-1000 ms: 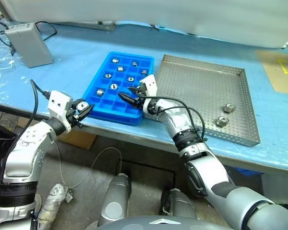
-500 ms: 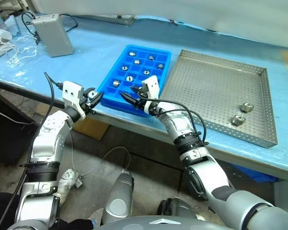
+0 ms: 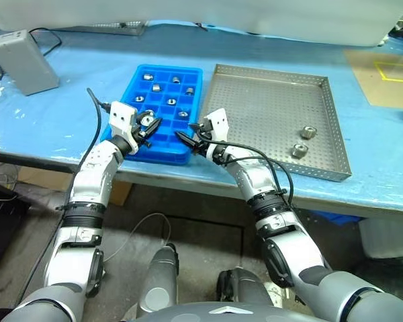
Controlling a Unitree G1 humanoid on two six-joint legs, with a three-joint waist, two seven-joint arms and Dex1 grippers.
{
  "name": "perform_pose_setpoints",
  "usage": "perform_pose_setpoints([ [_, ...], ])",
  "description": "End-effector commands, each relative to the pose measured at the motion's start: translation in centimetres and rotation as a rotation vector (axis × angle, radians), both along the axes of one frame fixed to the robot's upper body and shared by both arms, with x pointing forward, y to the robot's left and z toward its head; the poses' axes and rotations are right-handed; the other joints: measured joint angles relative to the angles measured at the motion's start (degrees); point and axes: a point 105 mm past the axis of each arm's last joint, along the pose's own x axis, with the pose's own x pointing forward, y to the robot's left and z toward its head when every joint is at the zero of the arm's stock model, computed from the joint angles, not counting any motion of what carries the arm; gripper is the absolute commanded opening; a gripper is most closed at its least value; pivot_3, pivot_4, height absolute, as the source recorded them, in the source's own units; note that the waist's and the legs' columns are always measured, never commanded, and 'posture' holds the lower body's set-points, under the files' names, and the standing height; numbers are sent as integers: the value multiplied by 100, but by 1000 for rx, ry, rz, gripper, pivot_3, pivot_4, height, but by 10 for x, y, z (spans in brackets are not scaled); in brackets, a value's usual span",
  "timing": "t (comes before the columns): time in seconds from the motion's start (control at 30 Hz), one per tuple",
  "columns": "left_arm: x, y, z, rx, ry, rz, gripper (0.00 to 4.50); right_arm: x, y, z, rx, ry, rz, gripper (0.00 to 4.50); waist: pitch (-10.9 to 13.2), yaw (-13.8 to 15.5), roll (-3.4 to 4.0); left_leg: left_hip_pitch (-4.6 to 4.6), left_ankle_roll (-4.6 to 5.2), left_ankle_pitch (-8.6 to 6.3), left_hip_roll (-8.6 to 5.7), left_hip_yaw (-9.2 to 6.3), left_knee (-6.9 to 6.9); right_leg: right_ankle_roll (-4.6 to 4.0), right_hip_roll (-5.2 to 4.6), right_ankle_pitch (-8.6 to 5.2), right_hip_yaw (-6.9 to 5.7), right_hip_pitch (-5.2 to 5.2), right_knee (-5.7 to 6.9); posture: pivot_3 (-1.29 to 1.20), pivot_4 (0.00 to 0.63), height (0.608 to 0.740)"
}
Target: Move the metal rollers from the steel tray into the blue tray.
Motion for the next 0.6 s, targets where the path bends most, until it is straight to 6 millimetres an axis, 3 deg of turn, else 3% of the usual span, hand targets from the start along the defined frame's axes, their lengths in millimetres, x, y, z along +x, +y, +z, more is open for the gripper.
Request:
perform_pose_setpoints([
  [0.03, 4, 14, 11, 12, -50, 81, 1737, -1, -2, 14, 16, -50, -8, 3146, 0, -36, 0, -4, 6, -1, 0, 1, 0, 1, 0, 2, -1, 1, -8, 108, 150, 740],
  [0.43, -12, 40, 13, 22, -21, 233, 1737, 2, -8, 10, -4, -48, -22, 3146, 0, -145, 0, -6, 32, -6, 1, 5, 11, 5, -5, 7, -10, 17, -18, 120, 150, 740],
  [0.57, -12, 42, 4, 38, 19, 261, 1737, 2, -6, 11, -4, -49, -21, 3146, 0, -156, 0, 19, 33, -8, 0, 6, 11, 2, -8, 12, -10, 51, -28, 122, 150, 740],
  [0.6, -11, 44, 1, 43, 32, 274, 2087, 3, -6, 11, -4, -50, -22, 3146, 0, -156, 0, 24, 34, -9, -1, 6, 11, 1, -9, 12, -10, 56, -29, 121, 150, 740],
])
